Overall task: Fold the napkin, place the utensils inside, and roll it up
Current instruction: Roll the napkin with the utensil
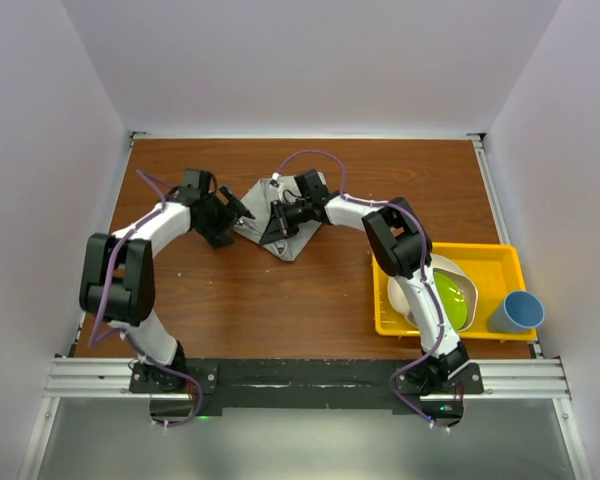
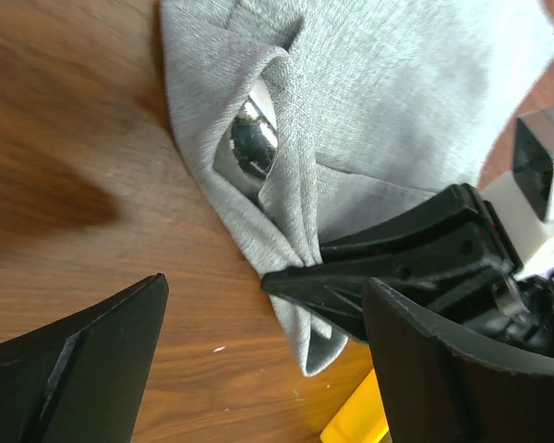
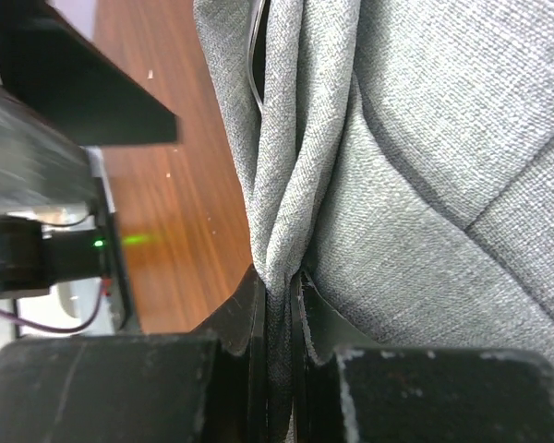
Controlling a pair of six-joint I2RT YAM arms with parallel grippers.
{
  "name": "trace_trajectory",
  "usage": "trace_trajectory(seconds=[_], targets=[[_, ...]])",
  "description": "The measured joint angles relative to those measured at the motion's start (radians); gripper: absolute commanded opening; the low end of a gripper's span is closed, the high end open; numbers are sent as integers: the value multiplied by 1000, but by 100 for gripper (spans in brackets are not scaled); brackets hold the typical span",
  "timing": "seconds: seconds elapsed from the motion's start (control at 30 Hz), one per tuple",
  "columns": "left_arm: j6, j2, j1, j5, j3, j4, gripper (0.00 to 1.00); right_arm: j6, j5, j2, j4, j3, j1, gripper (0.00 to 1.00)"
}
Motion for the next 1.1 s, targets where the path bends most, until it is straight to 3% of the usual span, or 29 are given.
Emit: trace_trajectory(seconds=[0.23, 0.43, 0.53, 0.57, 0.63, 0.77, 0.87, 1.0, 1.03, 1.1], targets=[[-74, 178, -90, -39, 133, -61, 90, 24, -34, 5, 16, -10, -5, 0], [-154, 261, -108, -74, 228, -145, 78, 0, -32, 5, -1, -6, -5, 0], [-184, 301, -110, -89, 285, -199, 63, -11, -29, 5, -12, -1, -5, 0], [-191, 313, -111, -96, 303, -219, 51, -19, -28, 5, -20, 3, -5, 0], [-204, 328, -114, -111, 326, -254, 41, -36, -24, 5, -38, 10, -3, 0], [-205, 339, -115, -139, 333, -322, 3, -81, -12, 4, -84, 29, -1, 0], [-226, 349, -117, -140, 357, -348, 0, -119, 5, 1, -129, 48, 4, 7], [-236, 354, -119, -143, 368, -383, 0, -188, 51, -6, -214, 82, 20, 31], [-237, 357, -119, -142, 374, -398, 0, -204, 64, -9, -235, 90, 25, 42], [-235, 365, -120, -140, 391, -437, 0, -232, 86, -23, -269, 96, 37, 52]])
